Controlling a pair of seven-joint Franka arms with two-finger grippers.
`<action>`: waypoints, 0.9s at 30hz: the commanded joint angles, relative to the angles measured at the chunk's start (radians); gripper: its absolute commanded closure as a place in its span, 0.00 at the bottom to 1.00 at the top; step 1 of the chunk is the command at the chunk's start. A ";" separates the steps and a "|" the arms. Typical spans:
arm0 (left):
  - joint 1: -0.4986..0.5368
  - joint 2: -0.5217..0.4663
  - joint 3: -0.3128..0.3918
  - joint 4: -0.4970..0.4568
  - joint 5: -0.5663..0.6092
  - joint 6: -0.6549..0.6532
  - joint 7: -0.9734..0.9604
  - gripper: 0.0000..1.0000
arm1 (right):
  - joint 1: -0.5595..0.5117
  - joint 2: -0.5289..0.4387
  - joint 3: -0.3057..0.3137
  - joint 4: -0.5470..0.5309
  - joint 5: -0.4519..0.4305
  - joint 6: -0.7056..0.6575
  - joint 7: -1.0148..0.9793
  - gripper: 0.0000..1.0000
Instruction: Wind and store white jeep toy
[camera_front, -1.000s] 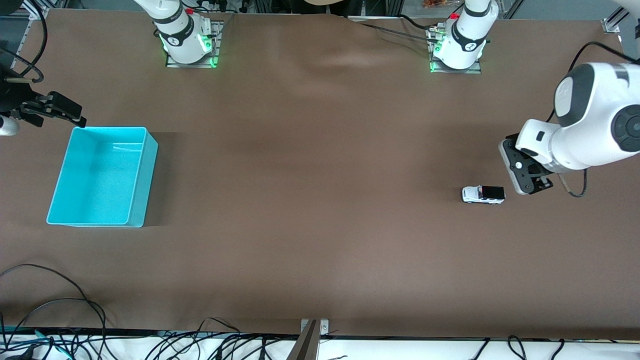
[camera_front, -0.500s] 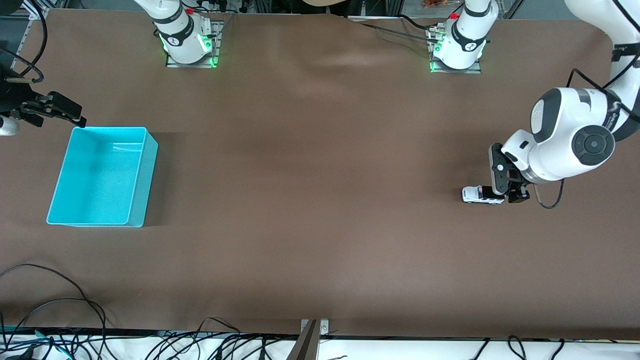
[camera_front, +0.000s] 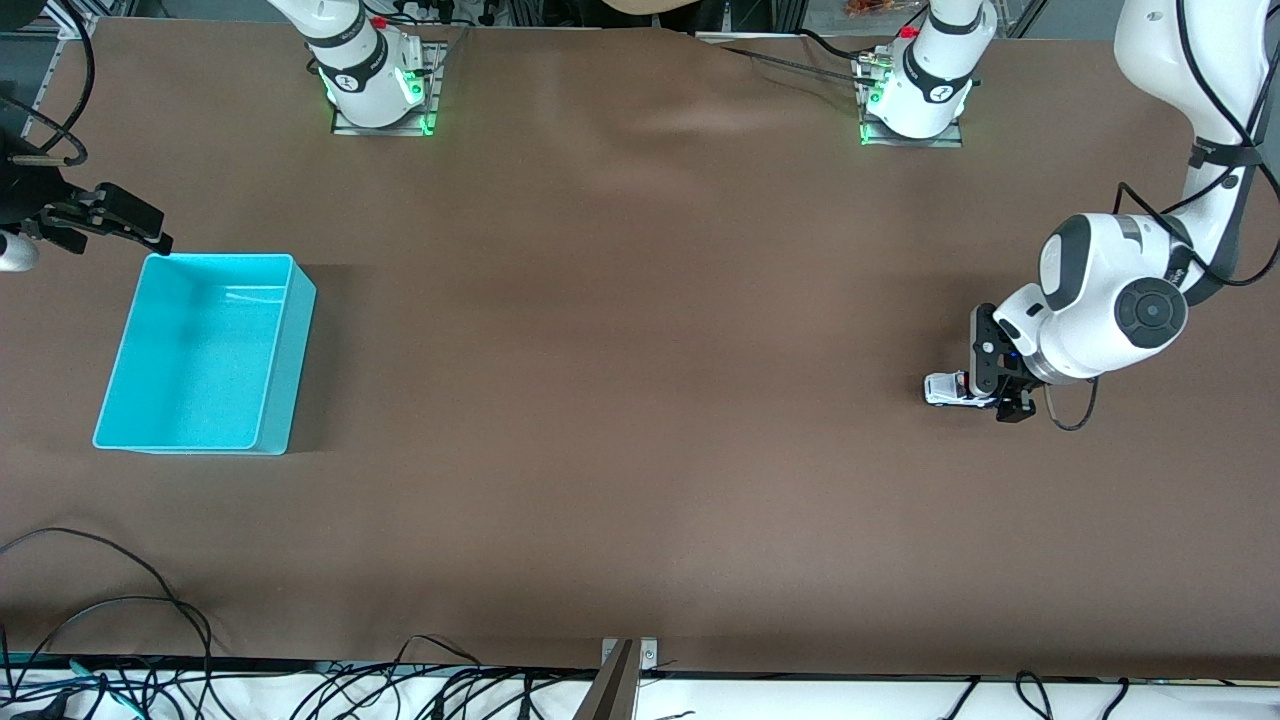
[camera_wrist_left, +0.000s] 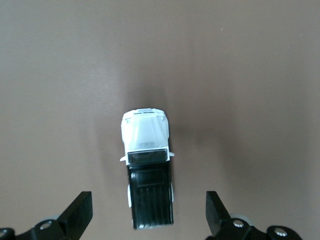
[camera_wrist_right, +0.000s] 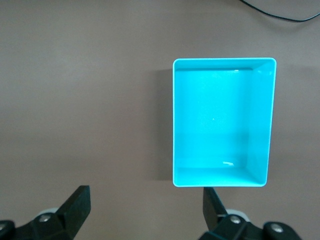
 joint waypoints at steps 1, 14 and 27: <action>0.011 0.010 -0.005 -0.020 0.019 0.056 0.046 0.00 | -0.002 -0.020 0.002 -0.012 -0.015 -0.009 -0.007 0.00; 0.045 0.077 -0.005 -0.022 0.019 0.144 0.075 0.00 | -0.002 -0.020 0.002 -0.012 -0.015 -0.009 -0.007 0.00; 0.045 0.106 -0.005 -0.023 0.019 0.186 0.075 0.00 | -0.002 -0.020 0.000 -0.012 -0.015 -0.009 -0.006 0.00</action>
